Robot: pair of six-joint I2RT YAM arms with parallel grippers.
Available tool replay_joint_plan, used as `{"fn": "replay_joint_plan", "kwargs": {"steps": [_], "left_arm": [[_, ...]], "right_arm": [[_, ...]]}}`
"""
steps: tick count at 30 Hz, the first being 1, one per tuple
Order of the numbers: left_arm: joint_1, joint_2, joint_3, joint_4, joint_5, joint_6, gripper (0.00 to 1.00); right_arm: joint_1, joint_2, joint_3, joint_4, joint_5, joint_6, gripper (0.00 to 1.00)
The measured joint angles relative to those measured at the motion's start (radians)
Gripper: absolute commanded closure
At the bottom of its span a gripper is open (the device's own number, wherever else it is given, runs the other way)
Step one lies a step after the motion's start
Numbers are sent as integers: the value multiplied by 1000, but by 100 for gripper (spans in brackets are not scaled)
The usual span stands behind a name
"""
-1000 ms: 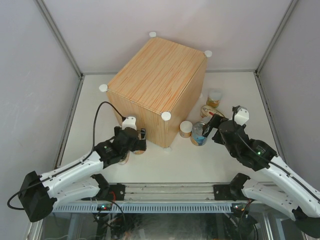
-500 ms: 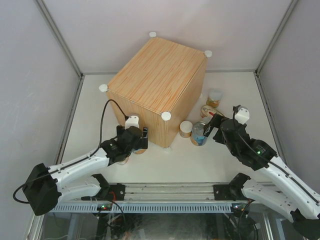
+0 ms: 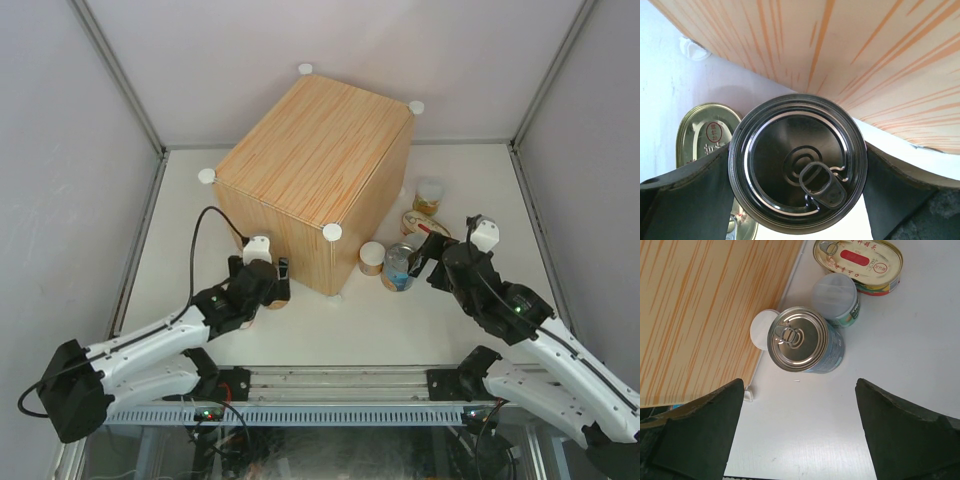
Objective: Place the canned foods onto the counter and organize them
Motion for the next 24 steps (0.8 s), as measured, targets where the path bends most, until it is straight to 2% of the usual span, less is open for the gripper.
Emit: {"fn": "replay_joint_plan", "kwargs": {"steps": [12, 19, 24], "left_arm": [[-11, -226, -27, -170, -57, -21, 100], [-31, -264, -10, -246, -77, -19, 100], [-60, -307, 61, -337, -100, -18, 100]], "right_arm": [[11, -47, -24, 7, 2, 1, 10], [20, -47, -25, 14, 7, 2, 11], [28, -51, -32, 20, 13, 5, 12]]}}
